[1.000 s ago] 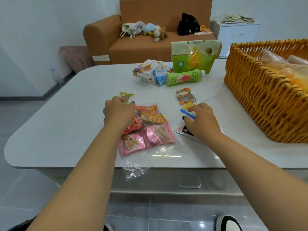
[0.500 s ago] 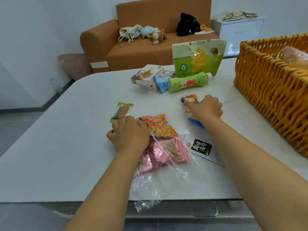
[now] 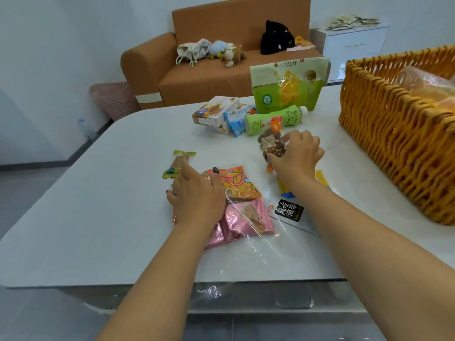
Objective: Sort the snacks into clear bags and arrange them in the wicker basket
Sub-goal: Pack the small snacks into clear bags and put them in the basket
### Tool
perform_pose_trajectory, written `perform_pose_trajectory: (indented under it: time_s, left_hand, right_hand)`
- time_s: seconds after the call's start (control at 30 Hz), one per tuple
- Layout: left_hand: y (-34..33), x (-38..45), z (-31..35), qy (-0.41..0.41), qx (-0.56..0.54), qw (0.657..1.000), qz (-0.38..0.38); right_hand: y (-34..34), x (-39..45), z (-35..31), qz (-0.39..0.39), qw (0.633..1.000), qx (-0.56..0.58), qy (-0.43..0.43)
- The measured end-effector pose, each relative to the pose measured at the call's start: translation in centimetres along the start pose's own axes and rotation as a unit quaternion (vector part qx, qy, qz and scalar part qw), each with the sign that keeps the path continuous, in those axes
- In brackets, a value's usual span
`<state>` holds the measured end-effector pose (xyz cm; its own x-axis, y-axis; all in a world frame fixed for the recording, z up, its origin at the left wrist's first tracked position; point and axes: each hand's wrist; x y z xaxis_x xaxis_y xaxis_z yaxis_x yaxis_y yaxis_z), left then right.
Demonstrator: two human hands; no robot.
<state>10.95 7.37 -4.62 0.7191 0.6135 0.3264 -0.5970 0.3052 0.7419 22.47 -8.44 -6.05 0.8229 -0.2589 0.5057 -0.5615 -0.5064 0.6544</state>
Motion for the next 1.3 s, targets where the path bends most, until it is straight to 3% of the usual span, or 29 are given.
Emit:
perform_pose_trajectory:
  time_s: [0.1, 0.2, 0.37, 0.47, 0.53, 0.63, 0.7, 0.83, 0.97, 1.1, 1.23, 1.3]
  left_hand:
    - [0.9, -1.4, 0.6, -0.031, -0.026, 0.999, -0.005]
    - [2.6, -3.1, 0.9, -0.079, -0.05, 0.994, -0.059]
    - [7.0, -7.8, 0.3, -0.19, -0.057, 0.948, -0.249]
    - [9.6, -10.9, -0.5, -0.248, -0.019, 0.928, -0.278]
    - [10.8, -12.4, -1.5, -0.258, 0.035, 0.925, -0.277]
    - [11.2, -13.9, -3.3, -0.237, 0.14, 0.928, -0.25]
    - [10.7, -14.0, -4.5, -0.234, 0.186, 0.935, -0.193]
    - [10.2, -12.3, -6.1, -0.305, 0.172, 0.935, -0.047]
    - [11.2, -11.3, -6.2, -0.334, 0.177, 0.925, 0.029]
    - [11.4, -11.3, -6.3, -0.31, 0.146, 0.938, 0.044]
    - [11.8, -11.3, -5.8, -0.322, 0.119, 0.936, 0.076]
    - [12.1, -11.1, -5.9, -0.332, 0.119, 0.932, 0.081]
  right_hand:
    - [1.2, -1.0, -0.5, 0.061, 0.977, 0.2, 0.047]
    - [3.9, -1.8, -2.1, 0.039, 0.937, 0.345, -0.034]
    - [9.7, -3.7, -4.7, -0.032, 0.901, 0.417, -0.116]
    - [13.6, -6.5, -4.7, -0.098, 0.856, 0.464, -0.203]
    - [15.8, -9.1, -3.8, -0.117, 0.859, 0.43, -0.252]
    - [18.8, -12.5, -2.4, -0.207, 0.858, 0.366, -0.294]
    - [20.3, -14.1, -1.7, -0.288, 0.844, 0.343, -0.293]
    - [20.6, -15.9, 0.0, -0.425, 0.812, 0.265, -0.3]
    - [19.3, -17.6, 0.1, -0.516, 0.761, 0.227, -0.321]
    - [16.8, -18.3, -1.1, -0.438, 0.728, 0.34, -0.403]
    - [14.9, -18.3, -2.9, -0.333, 0.66, 0.471, -0.482]
    - [14.5, -18.1, -3.7, -0.288, 0.658, 0.5, -0.484]
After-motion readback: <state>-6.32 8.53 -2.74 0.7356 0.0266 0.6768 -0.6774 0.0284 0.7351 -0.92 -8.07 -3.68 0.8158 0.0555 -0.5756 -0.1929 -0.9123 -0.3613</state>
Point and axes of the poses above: each hand's wrist, its own x-axis towards the middle knuckle, its own y-axis out of the back of the hand, z = x × y, and after that the axes turned 10 degrees about z, right-handed
